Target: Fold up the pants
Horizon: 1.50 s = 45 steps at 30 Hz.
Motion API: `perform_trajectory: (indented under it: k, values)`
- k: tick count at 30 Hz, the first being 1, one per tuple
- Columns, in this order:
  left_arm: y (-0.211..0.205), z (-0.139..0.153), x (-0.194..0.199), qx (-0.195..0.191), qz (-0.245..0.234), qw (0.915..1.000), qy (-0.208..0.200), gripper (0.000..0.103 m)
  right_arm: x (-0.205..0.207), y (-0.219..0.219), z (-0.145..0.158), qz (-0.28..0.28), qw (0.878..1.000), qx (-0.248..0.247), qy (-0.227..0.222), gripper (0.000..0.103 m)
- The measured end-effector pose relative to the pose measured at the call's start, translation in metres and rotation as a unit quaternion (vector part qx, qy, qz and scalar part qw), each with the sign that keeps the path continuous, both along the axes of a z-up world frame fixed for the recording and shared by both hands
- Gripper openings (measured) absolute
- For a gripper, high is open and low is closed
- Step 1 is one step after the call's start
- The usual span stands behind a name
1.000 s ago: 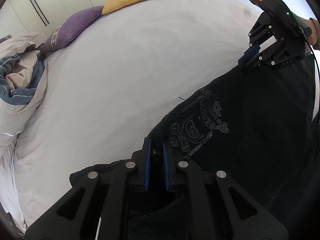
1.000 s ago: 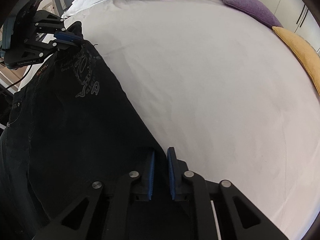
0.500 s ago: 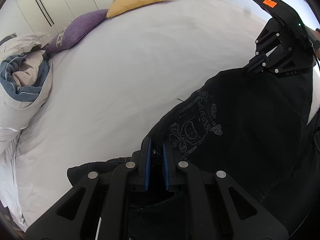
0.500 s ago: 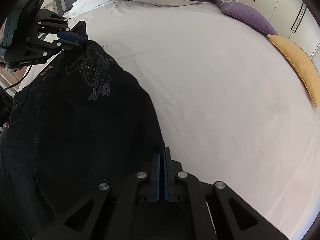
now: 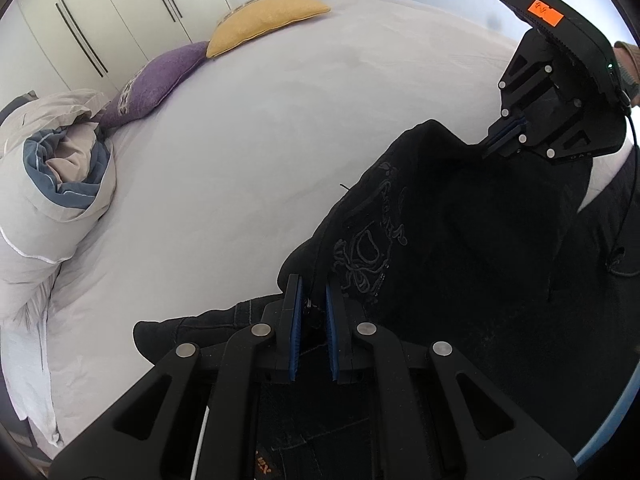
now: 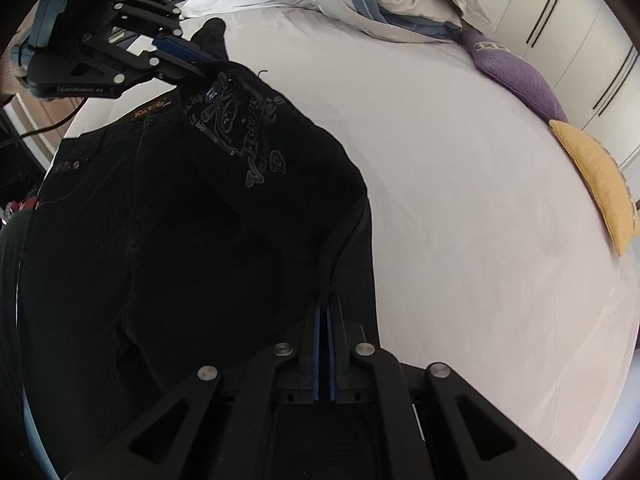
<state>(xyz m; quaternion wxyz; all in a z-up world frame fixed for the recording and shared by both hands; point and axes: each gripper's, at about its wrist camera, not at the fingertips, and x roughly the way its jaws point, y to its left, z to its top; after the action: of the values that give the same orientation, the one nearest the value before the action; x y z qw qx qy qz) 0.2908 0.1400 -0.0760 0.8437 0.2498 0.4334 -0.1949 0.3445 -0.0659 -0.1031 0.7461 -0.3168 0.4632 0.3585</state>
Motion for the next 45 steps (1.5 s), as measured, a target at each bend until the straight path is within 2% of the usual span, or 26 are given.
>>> perform_trajectory:
  k: [4, 8, 12, 18, 24, 28, 30, 36, 40, 45]
  values:
    - [0.007, 0.002, -0.034, 0.013, -0.003, 0.9998, -0.012, 0.009, -0.048, 0.009, 0.012, 0.055, 0.997, -0.029, -0.035, 0.003]
    - [0.018, 0.001, -0.063, 0.015, -0.004, 0.9998, -0.014, 0.009, -0.101, 0.022, 0.020, 0.119, 0.987, -0.072, -0.075, 0.003]
    - [0.024, -0.002, -0.102, 0.015, -0.012, 0.9997, -0.013, 0.010, -0.155, 0.031, 0.021, 0.171, 0.974, -0.108, -0.102, 0.003]
    - [0.012, -0.019, -0.166, 0.060, -0.057, 0.9965, -0.007, 0.010, -0.221, 0.040, -0.001, 0.248, 0.943, -0.177, -0.137, 0.003]
    - [0.004, -0.044, -0.225, 0.118, -0.112, 0.9867, 0.001, 0.010, -0.259, 0.042, -0.019, 0.307, 0.913, -0.218, -0.157, 0.003]
    - [-0.006, -0.065, -0.265, 0.177, -0.156, 0.9716, -0.012, 0.010, -0.276, 0.047, -0.028, 0.342, 0.889, -0.247, -0.178, 0.003]
    - [-0.007, -0.070, -0.277, 0.187, -0.164, 0.9684, -0.016, 0.010, -0.282, 0.049, -0.031, 0.352, 0.883, -0.253, -0.181, 0.003]
    - [0.007, -0.078, -0.300, 0.178, -0.154, 0.9718, -0.009, 0.010, -0.297, 0.061, -0.033, 0.372, 0.878, -0.242, -0.182, 0.003]
    - [0.017, -0.087, -0.318, 0.181, -0.158, 0.9707, -0.007, 0.010, -0.311, 0.074, -0.045, 0.378, 0.875, -0.244, -0.180, 0.003]
    - [0.027, -0.097, -0.340, 0.188, -0.153, 0.9702, -0.010, 0.010, -0.306, 0.087, -0.049, 0.375, 0.877, -0.239, -0.182, 0.003]
